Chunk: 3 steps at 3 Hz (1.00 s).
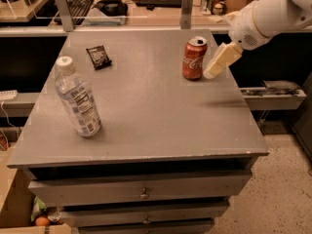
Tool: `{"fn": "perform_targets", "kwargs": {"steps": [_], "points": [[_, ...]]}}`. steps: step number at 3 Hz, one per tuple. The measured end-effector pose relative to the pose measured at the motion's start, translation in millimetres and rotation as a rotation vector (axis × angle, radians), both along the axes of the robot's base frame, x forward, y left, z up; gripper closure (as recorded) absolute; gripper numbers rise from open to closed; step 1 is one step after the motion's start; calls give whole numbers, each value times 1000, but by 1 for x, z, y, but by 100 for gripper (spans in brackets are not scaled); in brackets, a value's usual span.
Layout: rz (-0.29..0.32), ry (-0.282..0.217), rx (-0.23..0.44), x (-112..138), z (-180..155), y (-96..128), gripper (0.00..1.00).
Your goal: Move coke can near rxbar chocolate
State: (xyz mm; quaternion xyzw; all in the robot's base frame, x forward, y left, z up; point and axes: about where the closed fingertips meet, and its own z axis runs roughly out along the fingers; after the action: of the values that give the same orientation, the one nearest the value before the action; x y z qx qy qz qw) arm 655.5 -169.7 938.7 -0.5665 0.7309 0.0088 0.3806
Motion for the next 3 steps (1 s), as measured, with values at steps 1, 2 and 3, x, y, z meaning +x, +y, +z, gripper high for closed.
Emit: {"fn": "perform_targets", "kwargs": {"steps": [1,2,3], "points": [[8,-6,118,32,-18,19,0],[5,46,236,51,-40,39,2],[-9,86,283,56,-52,43,23]]}}
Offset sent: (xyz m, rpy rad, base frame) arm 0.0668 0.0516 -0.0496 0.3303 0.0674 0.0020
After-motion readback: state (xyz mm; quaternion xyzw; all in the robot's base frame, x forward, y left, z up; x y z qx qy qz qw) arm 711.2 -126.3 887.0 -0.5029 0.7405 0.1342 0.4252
